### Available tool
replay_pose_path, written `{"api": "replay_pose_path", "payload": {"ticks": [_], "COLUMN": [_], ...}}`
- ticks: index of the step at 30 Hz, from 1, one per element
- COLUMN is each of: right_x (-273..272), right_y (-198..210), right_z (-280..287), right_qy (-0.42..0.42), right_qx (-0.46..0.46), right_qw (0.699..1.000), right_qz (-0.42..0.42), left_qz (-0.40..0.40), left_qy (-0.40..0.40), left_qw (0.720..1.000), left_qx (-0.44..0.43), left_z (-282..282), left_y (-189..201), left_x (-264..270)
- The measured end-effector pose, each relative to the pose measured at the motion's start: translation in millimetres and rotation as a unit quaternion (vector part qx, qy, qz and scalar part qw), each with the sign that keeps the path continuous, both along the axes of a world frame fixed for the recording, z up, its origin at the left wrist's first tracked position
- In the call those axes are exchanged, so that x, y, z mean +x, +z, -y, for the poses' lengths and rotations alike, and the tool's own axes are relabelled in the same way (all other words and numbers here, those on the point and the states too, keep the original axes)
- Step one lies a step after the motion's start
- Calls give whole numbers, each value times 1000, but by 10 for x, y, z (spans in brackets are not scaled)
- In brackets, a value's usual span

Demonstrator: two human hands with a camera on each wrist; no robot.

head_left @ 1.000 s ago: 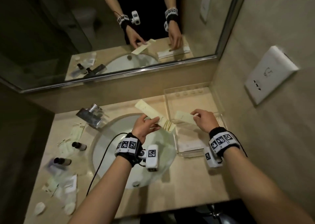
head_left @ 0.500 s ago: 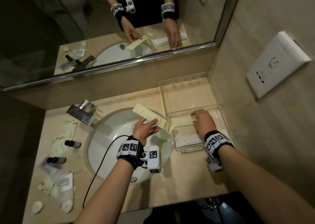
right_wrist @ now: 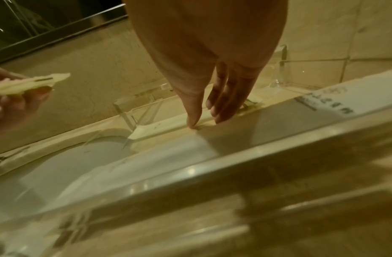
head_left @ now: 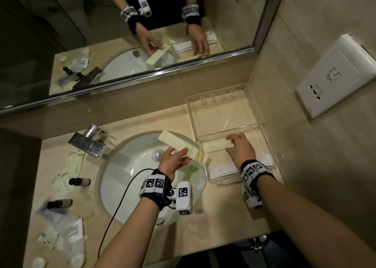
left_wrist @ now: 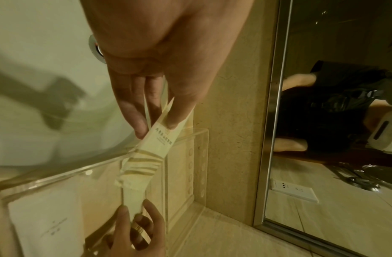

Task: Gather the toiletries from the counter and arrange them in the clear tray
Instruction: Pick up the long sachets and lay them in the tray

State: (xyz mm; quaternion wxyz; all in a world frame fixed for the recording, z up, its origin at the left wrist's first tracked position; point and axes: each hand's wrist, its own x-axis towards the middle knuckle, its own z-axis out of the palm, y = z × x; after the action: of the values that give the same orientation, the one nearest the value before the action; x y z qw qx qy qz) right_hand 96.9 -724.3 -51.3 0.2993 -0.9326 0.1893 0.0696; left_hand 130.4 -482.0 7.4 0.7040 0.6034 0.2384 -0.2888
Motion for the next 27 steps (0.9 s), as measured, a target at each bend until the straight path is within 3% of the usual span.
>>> {"api": "replay_pose_path", "payload": {"ticks": [14,16,18,21,24,27], "right_x": [69,84,93,81,51,-2], "right_y": [31,78,176,335,327,351], "right_z": [-40,-42,-66,-115,-43,131], "right_qy": [-54,-90,-116,-83,-77,-164], "right_qx": [30,83,208,385,441,468], "right_qw": [998,990,968,919,894,868], "right_qz": [34,71,78,-2,-37,-9], "left_qz": [-14,-14,-10,-9,-4,10], "left_qy": [30,30,26,9,-23,-37], "left_qw": [998,997,996,995,996,998], "left_qx": [-50,-70,-80,-98,-90,-56], "left_z": [74,124,184,293,385,439], "left_y": [-68,-55,-39,-13,8,-11], "left_x": [107,120,129,124,117,99]}}
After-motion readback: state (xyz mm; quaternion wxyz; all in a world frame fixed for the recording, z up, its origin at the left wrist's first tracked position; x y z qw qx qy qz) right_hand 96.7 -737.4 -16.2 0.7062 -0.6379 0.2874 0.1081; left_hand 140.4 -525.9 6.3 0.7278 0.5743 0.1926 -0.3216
